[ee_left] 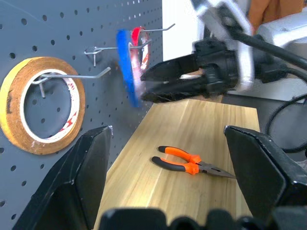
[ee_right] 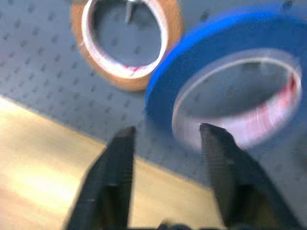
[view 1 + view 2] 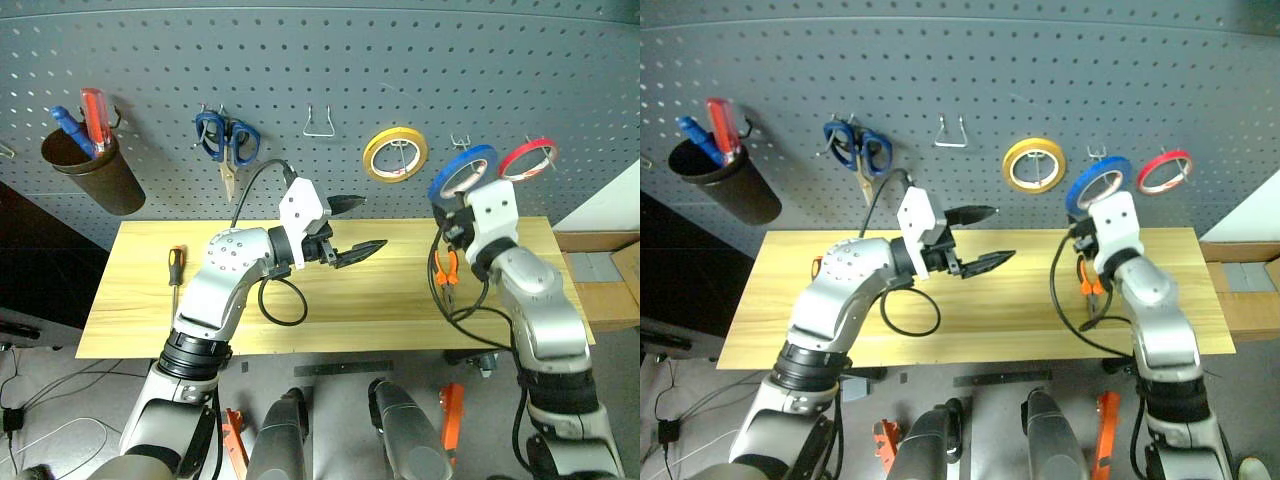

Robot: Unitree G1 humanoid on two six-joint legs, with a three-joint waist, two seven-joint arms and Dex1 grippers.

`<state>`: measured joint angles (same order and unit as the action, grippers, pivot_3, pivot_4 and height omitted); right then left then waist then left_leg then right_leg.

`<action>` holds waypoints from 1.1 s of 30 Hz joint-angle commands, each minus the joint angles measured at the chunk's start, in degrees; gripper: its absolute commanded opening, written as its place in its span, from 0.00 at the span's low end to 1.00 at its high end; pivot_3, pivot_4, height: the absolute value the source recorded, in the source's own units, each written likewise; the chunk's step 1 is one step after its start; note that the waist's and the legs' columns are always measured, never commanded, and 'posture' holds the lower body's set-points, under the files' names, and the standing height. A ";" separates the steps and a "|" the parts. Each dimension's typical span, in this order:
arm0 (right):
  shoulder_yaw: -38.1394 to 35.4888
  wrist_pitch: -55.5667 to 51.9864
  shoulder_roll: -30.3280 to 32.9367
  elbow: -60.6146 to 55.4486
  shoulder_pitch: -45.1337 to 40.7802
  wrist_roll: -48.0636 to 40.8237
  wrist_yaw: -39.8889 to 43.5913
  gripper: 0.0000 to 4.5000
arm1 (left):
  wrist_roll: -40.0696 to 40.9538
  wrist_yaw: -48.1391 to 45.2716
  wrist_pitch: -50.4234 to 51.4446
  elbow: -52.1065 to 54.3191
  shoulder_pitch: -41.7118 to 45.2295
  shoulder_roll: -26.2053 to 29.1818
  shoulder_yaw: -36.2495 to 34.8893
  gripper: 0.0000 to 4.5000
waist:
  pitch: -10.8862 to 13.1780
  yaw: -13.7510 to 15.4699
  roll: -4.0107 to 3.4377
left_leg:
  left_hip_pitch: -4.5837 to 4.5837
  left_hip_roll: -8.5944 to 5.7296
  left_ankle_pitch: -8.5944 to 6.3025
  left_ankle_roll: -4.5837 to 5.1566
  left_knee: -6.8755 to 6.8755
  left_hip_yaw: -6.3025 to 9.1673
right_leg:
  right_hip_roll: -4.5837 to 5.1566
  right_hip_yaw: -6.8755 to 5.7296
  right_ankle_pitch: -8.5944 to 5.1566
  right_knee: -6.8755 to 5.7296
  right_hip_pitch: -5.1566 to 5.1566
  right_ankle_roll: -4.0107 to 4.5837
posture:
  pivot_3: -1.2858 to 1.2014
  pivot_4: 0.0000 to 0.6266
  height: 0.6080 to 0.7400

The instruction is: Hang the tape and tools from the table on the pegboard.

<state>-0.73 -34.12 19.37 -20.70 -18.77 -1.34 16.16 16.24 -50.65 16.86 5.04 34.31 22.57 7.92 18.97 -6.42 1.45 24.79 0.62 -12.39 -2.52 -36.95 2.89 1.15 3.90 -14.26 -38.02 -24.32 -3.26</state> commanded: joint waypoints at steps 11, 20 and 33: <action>-9.59 -31.26 -12.08 5.02 -5.17 -1.75 -14.10 1.00 | -8.22 -8.98 -13.52 -14.69 3.24 8.29 2.39 0.89 | 0.00 -0.11 0.01 | -0.06 -0.01 0.05 0.00 -0.09 -0.10 | 0.00 0.10 0.00 -0.04 -0.01 0.01 | 0.44 0.53 1.00; -11.18 -24.65 -8.66 32.52 -15.54 -2.36 -13.69 1.00 | -8.64 -9.44 -12.67 -12.55 2.28 6.80 3.60 0.89 | 0.00 -0.13 0.00 | 0.04 -0.05 0.02 0.05 0.03 -0.14 | 0.08 0.07 0.02 0.00 -0.10 0.05 | 0.45 0.51 1.00; -9.14 -15.40 -4.56 57.12 -24.33 -2.28 -9.55 1.00 | -8.45 -8.97 -11.34 -10.11 0.60 6.49 3.92 0.89 | -0.02 -0.22 0.03 | -0.02 -0.02 0.02 0.05 -0.06 -0.12 | 0.00 0.08 0.06 -0.14 -0.06 0.07 | 0.46 0.49 1.00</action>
<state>-10.12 -49.54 14.35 33.90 -43.35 -3.53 6.18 7.54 -59.59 5.79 -7.24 35.07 29.17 12.02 18.95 -6.64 1.48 24.78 0.60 -12.37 -2.47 -37.02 2.78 1.15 3.98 -14.20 -38.15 -24.37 -3.19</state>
